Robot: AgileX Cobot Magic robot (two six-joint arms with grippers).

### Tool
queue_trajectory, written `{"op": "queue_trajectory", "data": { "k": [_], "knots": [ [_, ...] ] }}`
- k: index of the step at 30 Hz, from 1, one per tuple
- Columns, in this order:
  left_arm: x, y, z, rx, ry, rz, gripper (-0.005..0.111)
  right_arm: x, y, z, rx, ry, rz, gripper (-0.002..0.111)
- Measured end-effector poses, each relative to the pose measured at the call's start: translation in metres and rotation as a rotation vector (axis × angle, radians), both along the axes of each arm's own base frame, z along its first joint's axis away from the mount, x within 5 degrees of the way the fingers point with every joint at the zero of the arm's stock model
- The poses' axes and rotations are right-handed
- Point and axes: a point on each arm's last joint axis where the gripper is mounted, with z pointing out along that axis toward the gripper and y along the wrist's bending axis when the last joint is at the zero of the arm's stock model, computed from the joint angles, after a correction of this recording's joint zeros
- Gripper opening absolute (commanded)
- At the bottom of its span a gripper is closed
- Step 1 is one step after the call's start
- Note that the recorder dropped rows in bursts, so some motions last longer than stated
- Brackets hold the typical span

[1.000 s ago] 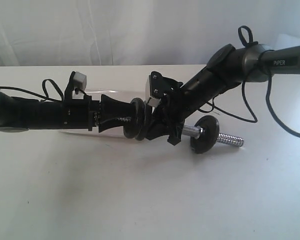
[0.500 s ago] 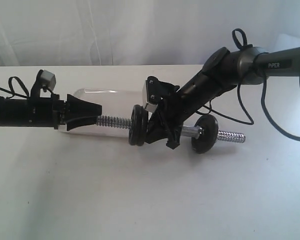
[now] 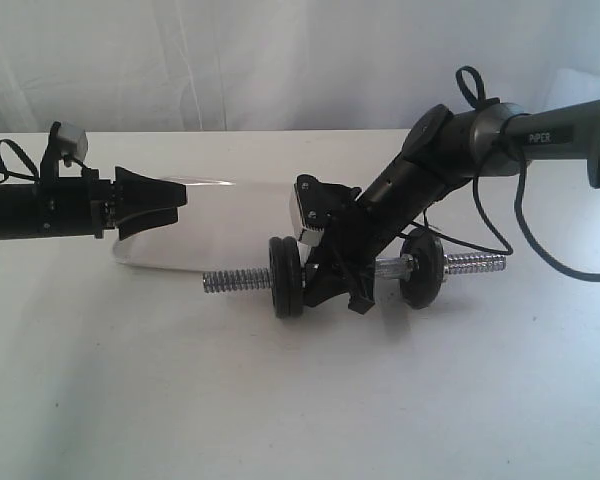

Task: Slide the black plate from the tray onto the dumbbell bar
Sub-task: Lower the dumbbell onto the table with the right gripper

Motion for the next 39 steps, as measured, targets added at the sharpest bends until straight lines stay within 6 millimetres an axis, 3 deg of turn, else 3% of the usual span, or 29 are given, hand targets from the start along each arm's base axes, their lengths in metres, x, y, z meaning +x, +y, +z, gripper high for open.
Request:
{"op": "queue_trajectory", "data": {
  "k": [7,10,16,19,39],
  "knots": [
    [0.0,0.0,0.0,0.0,0.0,0.0,0.105,0.002,-0.0004,-0.0021,0.004,0.019,-0.022,0.003],
    [0.0,0.0,0.0,0.0,0.0,0.0,0.105,0.002,-0.0004,-0.0021,0.004,0.024,-0.029,0.018],
    [0.0,0.0,0.0,0.0,0.0,0.0,0.105,0.0019,0.0005,-0.0006,0.027,0.048,-0.052,0.059],
    [0.0,0.0,0.0,0.0,0.0,0.0,0.105,0.003,0.0008,0.0005,0.039,0.059,-0.076,0.071],
    [-0.0001,0.0,-0.0001,0.001,0.0,-0.001,0.105,0.0047,-0.0028,0.0038,-0.011,0.094,-0.177,0.074]
  ]
}}
